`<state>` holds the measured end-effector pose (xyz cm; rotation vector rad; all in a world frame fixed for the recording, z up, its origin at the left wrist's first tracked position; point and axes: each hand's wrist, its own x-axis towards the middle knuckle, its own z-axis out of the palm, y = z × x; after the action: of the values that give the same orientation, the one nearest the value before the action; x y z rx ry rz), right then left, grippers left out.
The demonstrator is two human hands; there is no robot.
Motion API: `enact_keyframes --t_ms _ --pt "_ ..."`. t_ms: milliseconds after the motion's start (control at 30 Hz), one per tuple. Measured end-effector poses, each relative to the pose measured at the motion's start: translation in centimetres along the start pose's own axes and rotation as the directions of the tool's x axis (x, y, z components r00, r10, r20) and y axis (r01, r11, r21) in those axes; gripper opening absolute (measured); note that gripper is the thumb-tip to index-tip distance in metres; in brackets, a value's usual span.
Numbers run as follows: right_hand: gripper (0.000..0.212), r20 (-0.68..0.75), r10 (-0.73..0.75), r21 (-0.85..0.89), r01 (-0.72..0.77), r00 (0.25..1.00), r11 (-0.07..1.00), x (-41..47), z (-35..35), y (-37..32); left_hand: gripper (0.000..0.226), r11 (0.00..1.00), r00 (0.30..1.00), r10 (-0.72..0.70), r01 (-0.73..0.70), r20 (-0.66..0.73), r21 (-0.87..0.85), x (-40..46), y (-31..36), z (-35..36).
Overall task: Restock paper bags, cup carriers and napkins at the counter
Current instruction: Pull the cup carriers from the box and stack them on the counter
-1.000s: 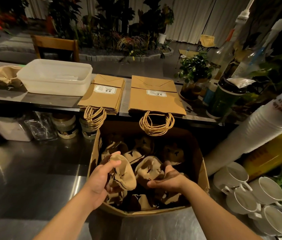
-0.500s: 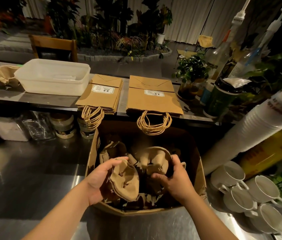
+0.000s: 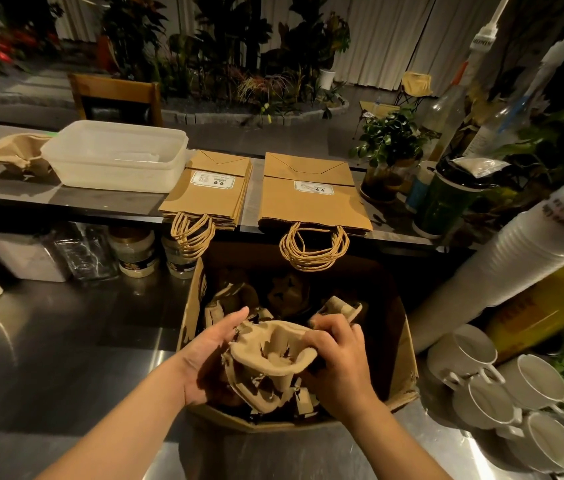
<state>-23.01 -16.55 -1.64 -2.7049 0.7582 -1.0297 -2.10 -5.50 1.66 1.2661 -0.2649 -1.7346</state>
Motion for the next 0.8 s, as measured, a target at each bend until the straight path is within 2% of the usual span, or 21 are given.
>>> enact_keyframes --t_ms 133,267,333,367,433,500,633,733,800 --pt "0.050 0.096 -0.135 -0.139 0.148 0.986 0.979 0.4 -0.6 -0.1 0.074 1.000 1.000 0.009 -0.009 0.019 0.002 0.2 -0.2 -0.7" --pt "0.076 0.293 -0.100 -0.174 0.156 0.951 0.972 0.1 -0.7 0.2 0.069 0.997 0.999 0.040 -0.040 0.008 0.070 0.3 -0.3 -1.0" --pt "0.088 0.382 0.020 -0.147 0.040 0.924 0.988 -0.1 -0.6 0.3 0.064 0.998 0.999 0.049 -0.050 0.012 0.048 0.5 -0.4 -1.1" --pt "0.087 0.417 0.089 -0.123 -0.040 0.905 0.992 -0.1 -0.6 0.4 0.061 0.998 0.998 0.067 -0.067 0.006 0.018 0.6 -0.5 -1.1" --pt "0.069 0.449 0.185 -0.088 -0.163 0.874 0.983 -0.2 -0.6 0.6 0.057 0.992 0.993 0.117 -0.118 -0.018 -0.045 0.8 -0.6 -1.2" --pt "0.044 0.397 0.238 -0.069 -0.230 0.886 0.971 -0.1 -0.7 0.6 0.050 0.981 0.988 0.152 -0.156 -0.039 -0.113 1.1 -0.6 -1.3" --pt "0.019 0.329 0.407 -0.021 -0.424 0.852 0.905 0.3 -1.2 0.7 0.041 0.940 0.970 0.220 -0.239 -0.105 -0.244 1.8 -0.7 -1.7" --pt "0.016 0.220 0.552 0.077 -0.579 0.804 0.812 0.7 -1.5 0.7 0.042 0.927 0.936 0.276 -0.320 -0.218 -0.198 2.1 -0.8 -1.5" --pt "0.024 0.170 0.689 0.236 -0.708 0.704 0.666 1.0 -1.5 0.7 0.042 0.927 0.917 0.300 -0.346 -0.264 -0.145 2.2 -0.9 -1.3"
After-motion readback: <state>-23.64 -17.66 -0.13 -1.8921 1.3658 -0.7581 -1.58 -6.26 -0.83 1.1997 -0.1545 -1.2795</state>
